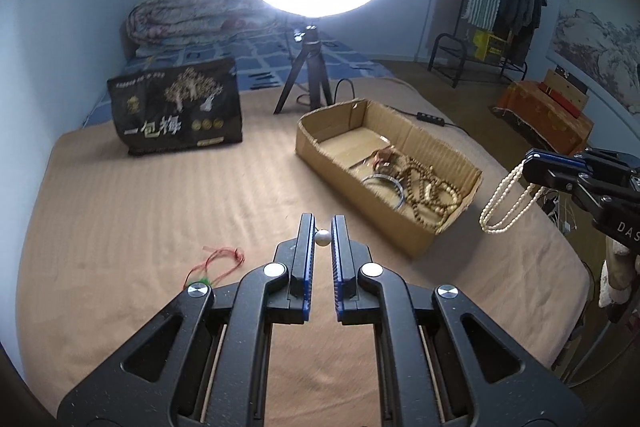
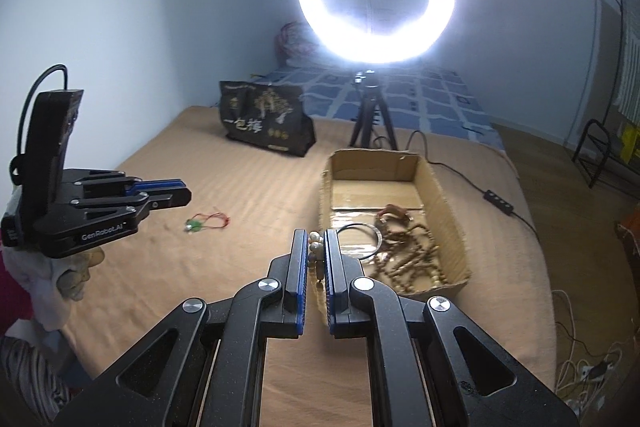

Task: Organize jewelry
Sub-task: 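Carry the pearl and pearl necklace over into the cardboard box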

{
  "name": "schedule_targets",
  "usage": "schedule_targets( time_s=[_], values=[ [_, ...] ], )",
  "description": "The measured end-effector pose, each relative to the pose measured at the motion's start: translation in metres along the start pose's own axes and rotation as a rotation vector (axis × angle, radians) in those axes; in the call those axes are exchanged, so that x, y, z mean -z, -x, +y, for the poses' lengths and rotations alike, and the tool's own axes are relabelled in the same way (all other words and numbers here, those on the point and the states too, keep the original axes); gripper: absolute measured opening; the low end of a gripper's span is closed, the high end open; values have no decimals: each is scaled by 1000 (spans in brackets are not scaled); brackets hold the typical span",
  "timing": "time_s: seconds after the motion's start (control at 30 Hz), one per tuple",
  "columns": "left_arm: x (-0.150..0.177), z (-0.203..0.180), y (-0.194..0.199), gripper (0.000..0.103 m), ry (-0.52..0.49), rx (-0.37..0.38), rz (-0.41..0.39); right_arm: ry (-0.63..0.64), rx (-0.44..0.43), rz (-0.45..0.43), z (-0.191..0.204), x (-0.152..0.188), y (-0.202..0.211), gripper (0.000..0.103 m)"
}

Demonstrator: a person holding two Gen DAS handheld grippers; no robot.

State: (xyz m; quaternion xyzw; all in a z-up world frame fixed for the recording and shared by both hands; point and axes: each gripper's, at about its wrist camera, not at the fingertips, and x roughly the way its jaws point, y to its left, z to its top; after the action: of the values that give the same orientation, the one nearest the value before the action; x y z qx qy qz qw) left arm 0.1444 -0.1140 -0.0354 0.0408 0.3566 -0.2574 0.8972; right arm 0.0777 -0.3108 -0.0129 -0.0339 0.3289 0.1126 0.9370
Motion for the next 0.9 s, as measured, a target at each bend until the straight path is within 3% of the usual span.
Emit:
schedule_targets(
  time_s=[0.47,0.9],
  values=[
    [-41,-27,-31,6,-54,18,-22,6,54,-22,-32,-24,-11,6],
    [-73,-43,-92,6,-71,30,1,-10,63,-6,-57,-31,-46,6]
  ],
)
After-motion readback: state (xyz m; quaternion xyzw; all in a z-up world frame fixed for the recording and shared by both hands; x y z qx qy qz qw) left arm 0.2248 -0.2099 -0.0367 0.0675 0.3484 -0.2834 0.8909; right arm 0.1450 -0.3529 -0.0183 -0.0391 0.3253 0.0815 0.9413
